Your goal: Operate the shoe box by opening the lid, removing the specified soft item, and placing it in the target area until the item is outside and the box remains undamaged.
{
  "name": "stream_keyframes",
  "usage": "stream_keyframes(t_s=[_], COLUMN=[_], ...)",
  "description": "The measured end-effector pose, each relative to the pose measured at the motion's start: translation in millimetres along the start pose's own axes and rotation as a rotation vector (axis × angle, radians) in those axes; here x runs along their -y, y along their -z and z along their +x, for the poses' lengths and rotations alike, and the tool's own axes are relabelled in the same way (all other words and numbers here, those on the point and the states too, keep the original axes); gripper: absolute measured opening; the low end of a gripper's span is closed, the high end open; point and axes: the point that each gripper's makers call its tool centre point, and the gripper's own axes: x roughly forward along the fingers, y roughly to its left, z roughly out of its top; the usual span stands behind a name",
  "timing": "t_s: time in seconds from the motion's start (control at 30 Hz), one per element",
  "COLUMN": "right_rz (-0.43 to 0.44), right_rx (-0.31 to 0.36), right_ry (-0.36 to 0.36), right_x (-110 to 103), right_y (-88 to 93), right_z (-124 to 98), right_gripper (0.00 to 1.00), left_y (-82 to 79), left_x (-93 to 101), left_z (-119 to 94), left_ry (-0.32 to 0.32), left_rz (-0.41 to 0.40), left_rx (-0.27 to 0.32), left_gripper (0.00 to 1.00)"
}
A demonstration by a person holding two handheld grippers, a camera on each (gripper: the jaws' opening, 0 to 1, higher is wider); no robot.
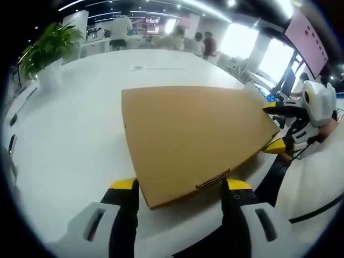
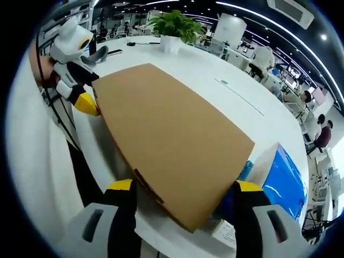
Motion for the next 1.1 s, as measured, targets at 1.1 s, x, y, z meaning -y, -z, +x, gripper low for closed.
stream_keyframes(t_s=[1.1], right_rz=[-0.053], right_rx=[0.018], right_ry=[-0.004], right_x=[-8.6], right_y=[-12.9], right_z=[-4.2], right_gripper=[0.74], left_y=[2.5], left_x=[1.1], left_z=[-5.0], left_ry=[0.008], left_rz=[-0.043], left_rx=[-0.016], left_gripper=[0.63])
